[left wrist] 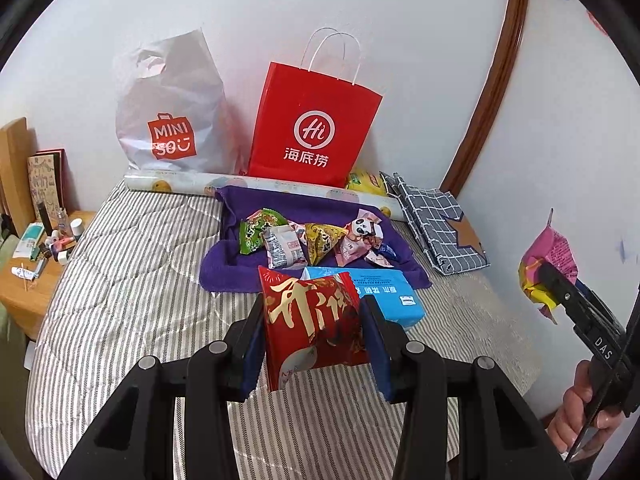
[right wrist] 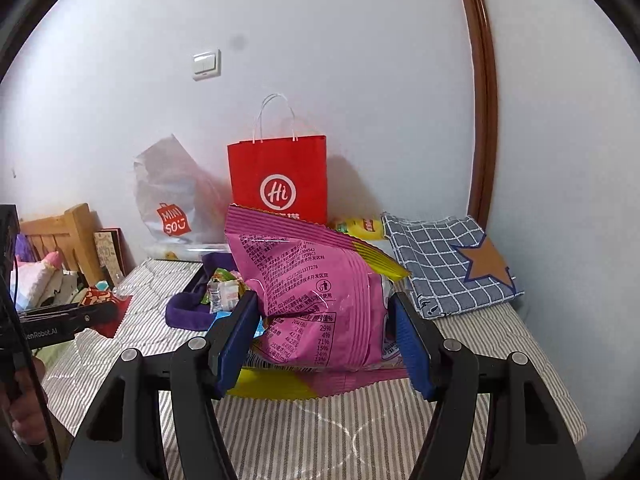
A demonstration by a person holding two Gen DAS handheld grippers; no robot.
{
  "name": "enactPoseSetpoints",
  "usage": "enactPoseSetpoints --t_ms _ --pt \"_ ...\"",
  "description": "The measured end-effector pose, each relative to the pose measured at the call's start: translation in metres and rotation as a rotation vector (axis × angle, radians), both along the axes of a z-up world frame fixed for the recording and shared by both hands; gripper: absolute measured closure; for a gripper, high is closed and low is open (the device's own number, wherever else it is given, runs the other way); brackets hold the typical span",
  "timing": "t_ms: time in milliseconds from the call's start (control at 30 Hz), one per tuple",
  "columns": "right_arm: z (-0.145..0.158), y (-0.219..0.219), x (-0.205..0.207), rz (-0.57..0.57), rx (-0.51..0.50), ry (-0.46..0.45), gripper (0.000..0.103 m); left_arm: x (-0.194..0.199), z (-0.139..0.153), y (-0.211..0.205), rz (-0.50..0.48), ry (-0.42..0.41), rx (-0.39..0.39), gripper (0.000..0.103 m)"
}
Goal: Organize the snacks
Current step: 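Carry the red packet and pink bag with both tools over the towel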
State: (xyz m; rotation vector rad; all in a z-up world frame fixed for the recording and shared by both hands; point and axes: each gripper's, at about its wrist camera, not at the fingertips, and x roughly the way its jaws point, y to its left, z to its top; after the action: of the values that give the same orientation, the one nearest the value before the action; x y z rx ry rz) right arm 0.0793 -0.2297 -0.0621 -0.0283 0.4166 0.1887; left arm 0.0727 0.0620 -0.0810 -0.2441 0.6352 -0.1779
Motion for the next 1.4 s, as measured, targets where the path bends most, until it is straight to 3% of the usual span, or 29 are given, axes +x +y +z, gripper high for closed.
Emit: enactPoseSetpoints --t_ms 767,1400 --pt "0.01 0.004 0.007 0.004 -0.01 -0.039 0.037 0.003 0.009 -0.003 -0.001 -0.026 0.016 0.061" --pt "0.008 0.015 0.057 0.008 0.01 -0.034 0.037 0.054 0.007 0.001 0.012 -0.016 0.046 0.061"
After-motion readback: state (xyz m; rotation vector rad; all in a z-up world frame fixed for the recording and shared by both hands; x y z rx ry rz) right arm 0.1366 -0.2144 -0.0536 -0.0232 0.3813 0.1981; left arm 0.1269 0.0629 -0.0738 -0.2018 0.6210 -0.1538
